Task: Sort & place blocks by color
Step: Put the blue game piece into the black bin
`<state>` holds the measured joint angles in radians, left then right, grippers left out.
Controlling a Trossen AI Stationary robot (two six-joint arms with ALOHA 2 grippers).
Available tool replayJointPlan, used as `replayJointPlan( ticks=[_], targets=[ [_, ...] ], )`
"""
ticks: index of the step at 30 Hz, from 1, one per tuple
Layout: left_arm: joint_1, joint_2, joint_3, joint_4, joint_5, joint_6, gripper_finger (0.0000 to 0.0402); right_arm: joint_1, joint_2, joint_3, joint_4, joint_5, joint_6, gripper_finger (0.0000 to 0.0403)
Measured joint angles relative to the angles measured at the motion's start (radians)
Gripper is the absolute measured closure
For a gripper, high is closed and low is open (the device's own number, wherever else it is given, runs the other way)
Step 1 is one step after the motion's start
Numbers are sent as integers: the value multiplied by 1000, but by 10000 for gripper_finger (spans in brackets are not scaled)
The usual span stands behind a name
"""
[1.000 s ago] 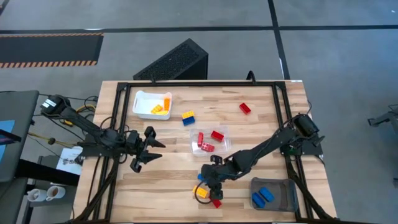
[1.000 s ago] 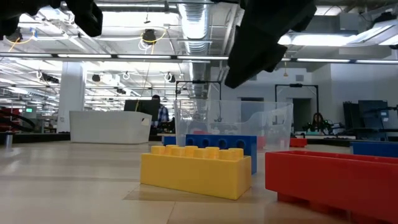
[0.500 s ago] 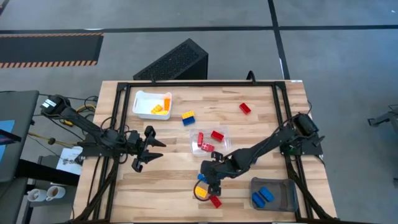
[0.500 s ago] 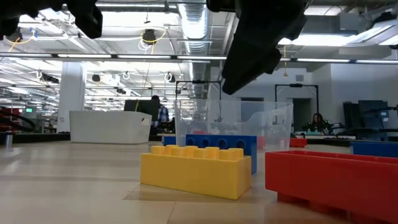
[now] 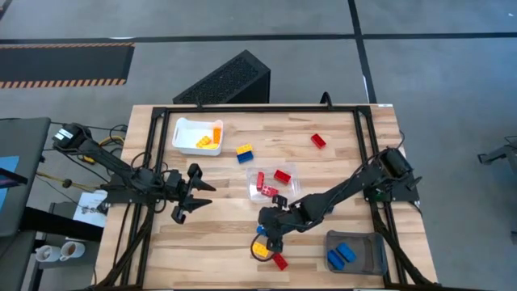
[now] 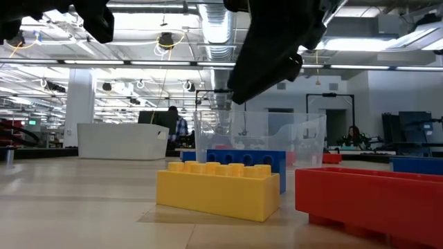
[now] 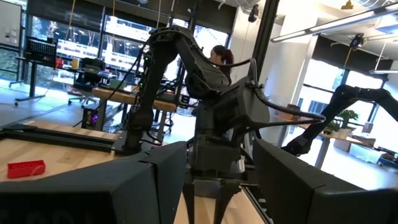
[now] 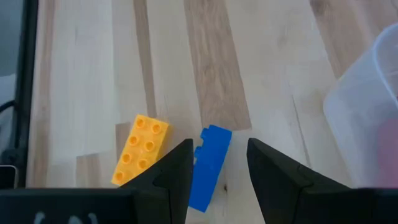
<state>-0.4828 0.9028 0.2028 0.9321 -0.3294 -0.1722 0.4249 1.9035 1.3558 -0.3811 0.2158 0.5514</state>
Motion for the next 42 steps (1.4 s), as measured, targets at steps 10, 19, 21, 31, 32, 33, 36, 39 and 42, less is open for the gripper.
replayJointPlan(
  ticks=[10,19,21,31,32,33,36,39,42],
  targets=[
    [0,0,-1,-36,-58,-4,228,0,-1,1,0,21,-4,230],
    [0,0,-1,-36,-62,-11,228,15,14,1,101,21,-62,208],
    [0,0,-1,-38,-61,-11,228,14,16,1,94,20,-62,194],
    [0,0,-1,-43,-61,-12,228,10,16,1,7,16,5,106],
    [0,0,-1,-43,-61,-12,228,11,16,1,9,16,6,101],
    [0,0,-1,-43,-61,-12,228,12,25,1,18,18,6,98],
    [0,0,-1,-43,-62,-7,228,22,55,-2,17,15,11,94],
    [-1,0,-1,-44,-81,-1,228,28,83,2,25,-1,40,94],
    [-1,0,-1,-45,-93,8,228,28,99,1,-7,-8,55,94]
  ],
)
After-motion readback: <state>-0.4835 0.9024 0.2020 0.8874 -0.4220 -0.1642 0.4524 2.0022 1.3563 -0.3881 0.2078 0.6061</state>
